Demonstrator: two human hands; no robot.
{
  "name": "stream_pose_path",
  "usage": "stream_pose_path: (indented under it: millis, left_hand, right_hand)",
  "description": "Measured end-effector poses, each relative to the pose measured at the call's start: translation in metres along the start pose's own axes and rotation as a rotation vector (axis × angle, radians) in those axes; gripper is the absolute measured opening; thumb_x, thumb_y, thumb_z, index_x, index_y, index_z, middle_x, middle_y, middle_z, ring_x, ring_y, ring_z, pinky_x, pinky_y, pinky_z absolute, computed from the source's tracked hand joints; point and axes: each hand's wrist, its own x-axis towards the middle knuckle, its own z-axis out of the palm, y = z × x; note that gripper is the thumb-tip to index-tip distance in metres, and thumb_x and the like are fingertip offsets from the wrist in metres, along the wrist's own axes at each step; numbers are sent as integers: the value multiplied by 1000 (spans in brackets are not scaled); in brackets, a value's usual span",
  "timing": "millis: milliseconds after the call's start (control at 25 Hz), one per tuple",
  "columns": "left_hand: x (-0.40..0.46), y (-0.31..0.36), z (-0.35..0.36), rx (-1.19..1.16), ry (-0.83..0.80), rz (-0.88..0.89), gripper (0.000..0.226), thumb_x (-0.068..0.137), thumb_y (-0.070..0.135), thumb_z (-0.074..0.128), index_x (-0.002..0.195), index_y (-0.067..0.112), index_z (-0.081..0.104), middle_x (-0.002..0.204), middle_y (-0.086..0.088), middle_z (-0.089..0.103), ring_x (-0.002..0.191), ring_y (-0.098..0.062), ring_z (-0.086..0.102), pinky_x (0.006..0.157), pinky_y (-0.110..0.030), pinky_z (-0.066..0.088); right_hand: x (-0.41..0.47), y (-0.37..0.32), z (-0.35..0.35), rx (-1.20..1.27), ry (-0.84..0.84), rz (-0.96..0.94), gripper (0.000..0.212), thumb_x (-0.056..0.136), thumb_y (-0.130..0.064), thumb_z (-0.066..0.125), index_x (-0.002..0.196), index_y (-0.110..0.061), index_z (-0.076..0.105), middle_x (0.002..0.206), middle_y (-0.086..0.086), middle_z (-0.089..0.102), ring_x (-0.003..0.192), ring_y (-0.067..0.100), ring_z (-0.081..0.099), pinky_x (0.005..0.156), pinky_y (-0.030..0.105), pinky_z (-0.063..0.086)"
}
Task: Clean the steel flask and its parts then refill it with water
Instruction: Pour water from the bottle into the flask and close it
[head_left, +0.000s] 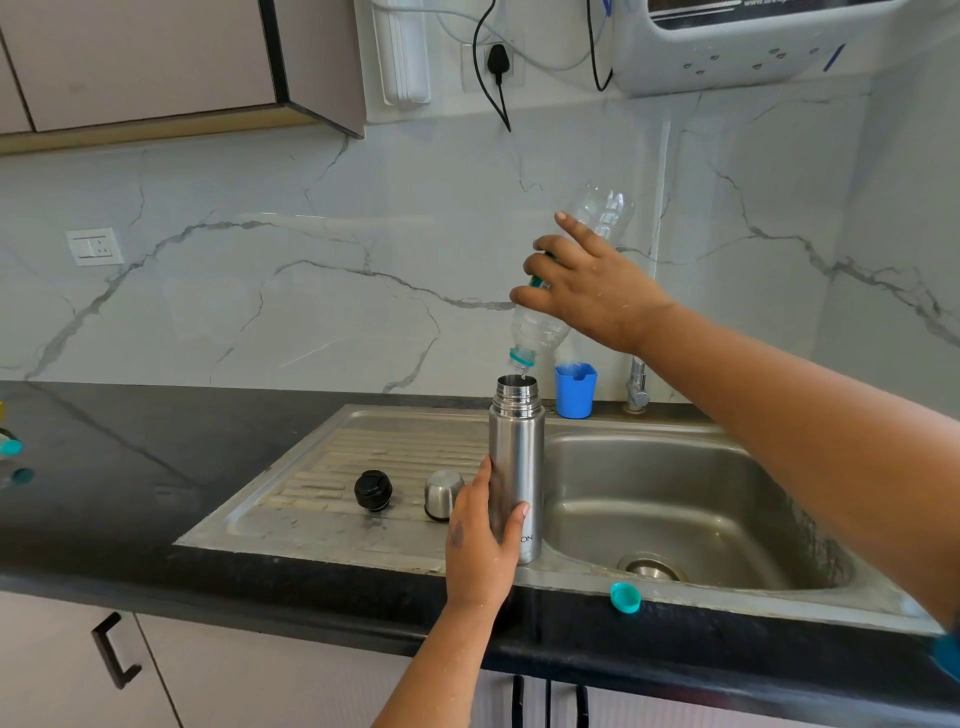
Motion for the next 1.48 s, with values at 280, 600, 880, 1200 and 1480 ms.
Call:
stream_pose_path:
  millis: [280, 600, 880, 1200, 1480]
  left_hand:
    - [-1, 2, -2, 11, 0, -10, 72, 88, 57, 53, 151, 34, 28, 143, 10, 44, 130, -9, 47, 101, -37, 52]
    - [-1, -6, 1, -15, -7, -18, 70, 89, 55, 55, 150, 35, 29, 145, 9, 44, 133, -11, 46, 101, -41, 52]
    - [0, 1, -1, -48, -6, -28, 66, 90, 42, 64, 147, 38, 30, 141, 14, 44, 131, -8, 47, 103, -38, 50]
    - [-22, 41, -24, -262, 24, -111, 46, 82, 41, 73, 125, 32, 57, 122, 19, 57, 116, 0, 55, 97, -27, 52]
    - [-52, 60, -43, -279, -514, -311, 62, 64, 39, 90, 117, 41, 58, 110, 21, 69, 105, 3, 63, 85, -21, 52]
  right_hand:
    - [-2, 1, -2, 21, -30, 45, 53, 78, -5, 68, 125, -22, 51, 116, 11, 57, 116, 33, 51, 116, 53, 17]
    - [-15, -12, 5, 183, -208, 162, 66, 74, 3, 64, 133, -21, 45, 121, 11, 52, 119, 35, 45, 118, 53, 9]
    - [-55, -24, 9, 988, -553, 731, 86, 68, -16, 82, 135, -29, 31, 121, 5, 52, 115, 30, 45, 105, 47, 37]
    - [-123, -108, -67, 2266, -289, 1532, 70, 70, -29, 78, 129, -22, 43, 119, 6, 63, 103, 25, 67, 87, 47, 56]
    - [-133, -167, -107, 2208, -434, 1347, 63, 72, -50, 70, 126, -26, 49, 119, 1, 64, 105, 14, 65, 89, 33, 54]
